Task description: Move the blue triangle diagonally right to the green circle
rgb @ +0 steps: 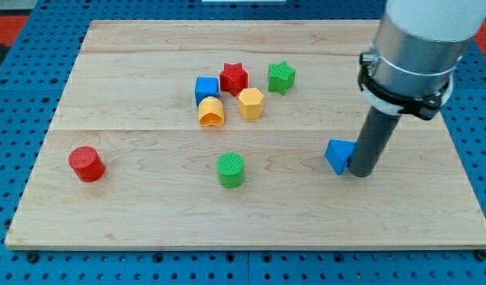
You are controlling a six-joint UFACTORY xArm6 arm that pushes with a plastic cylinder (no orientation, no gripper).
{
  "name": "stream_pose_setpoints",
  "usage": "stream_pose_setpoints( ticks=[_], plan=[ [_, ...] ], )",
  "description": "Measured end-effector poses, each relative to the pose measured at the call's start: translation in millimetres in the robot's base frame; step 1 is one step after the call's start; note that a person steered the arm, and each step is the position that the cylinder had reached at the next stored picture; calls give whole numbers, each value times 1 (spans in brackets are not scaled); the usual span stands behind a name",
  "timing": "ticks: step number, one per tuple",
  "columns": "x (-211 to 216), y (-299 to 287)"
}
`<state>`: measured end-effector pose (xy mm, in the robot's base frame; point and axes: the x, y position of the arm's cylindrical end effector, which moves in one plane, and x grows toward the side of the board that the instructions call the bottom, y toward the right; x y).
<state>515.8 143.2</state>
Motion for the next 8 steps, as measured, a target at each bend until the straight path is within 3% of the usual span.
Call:
stream_pose_setpoints(
  ticks=[1,3,8],
  plan=[
    [0,-23],
    [-63,-27],
    [-58,-59]
  ],
)
